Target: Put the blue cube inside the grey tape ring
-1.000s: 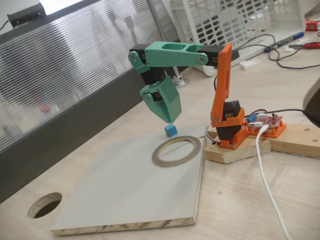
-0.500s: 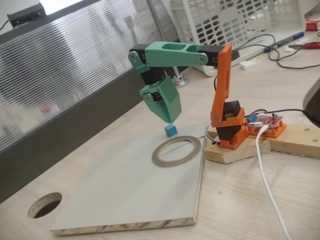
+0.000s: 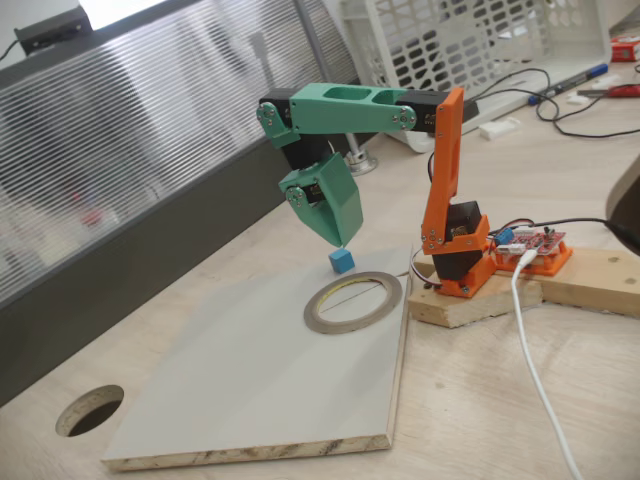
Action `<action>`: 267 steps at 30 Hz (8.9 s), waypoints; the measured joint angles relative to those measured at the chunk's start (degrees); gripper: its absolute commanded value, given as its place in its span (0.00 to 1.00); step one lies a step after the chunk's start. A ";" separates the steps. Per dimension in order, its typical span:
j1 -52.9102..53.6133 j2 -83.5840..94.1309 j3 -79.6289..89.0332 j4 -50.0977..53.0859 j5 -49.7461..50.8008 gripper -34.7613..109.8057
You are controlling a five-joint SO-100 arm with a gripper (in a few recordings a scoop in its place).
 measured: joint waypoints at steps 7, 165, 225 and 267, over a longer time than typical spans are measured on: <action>0.62 0.00 0.00 0.00 0.00 0.26; 22.85 -45.35 -24.26 -8.70 -0.35 0.75; 22.76 -12.83 -24.70 -8.61 -0.53 0.29; -3.34 17.67 44.21 -43.59 -0.53 0.29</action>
